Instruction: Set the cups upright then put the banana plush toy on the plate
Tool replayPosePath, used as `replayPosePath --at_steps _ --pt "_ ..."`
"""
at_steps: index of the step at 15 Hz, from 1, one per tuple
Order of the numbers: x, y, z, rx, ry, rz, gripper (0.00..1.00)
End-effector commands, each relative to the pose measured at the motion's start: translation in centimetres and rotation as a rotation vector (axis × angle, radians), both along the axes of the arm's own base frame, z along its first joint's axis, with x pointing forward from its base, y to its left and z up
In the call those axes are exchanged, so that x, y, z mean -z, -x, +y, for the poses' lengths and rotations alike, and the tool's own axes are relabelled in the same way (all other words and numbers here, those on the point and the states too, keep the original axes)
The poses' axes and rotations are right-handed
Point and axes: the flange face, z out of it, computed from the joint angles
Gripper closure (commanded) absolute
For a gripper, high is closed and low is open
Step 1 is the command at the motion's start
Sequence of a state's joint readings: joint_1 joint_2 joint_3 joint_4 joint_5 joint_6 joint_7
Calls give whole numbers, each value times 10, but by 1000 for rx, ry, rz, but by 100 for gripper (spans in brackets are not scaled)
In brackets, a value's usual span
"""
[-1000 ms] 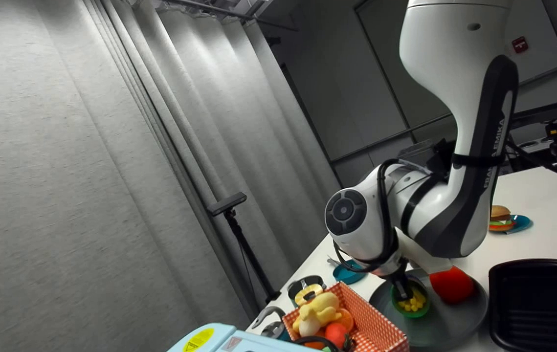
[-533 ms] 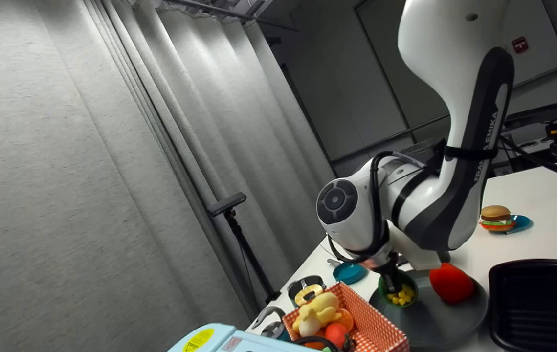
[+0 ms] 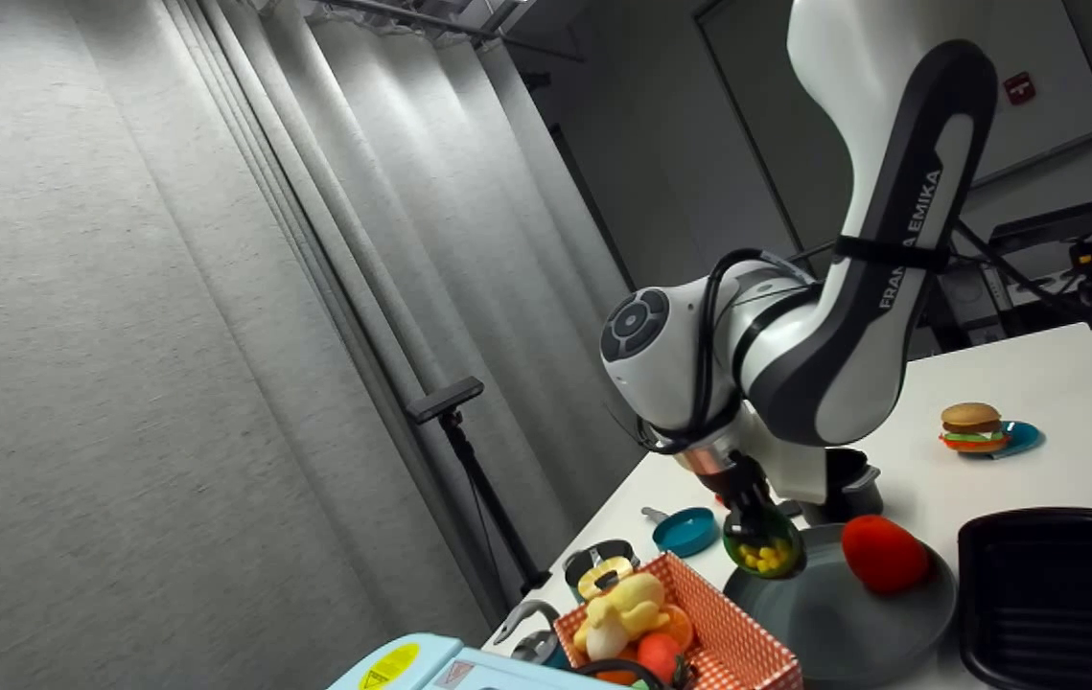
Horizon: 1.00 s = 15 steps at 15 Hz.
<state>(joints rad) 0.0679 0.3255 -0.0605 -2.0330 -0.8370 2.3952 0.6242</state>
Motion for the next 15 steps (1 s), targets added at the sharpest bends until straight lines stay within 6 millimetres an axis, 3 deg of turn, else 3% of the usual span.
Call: replayPosePath --at_steps 1,10,15 --pt "-21 0 -12 134 -120 -75 97" --pt "-23 -12 -21 346 -360 -200 97" --pt "-7 -11 -29 454 -447 -212 97"
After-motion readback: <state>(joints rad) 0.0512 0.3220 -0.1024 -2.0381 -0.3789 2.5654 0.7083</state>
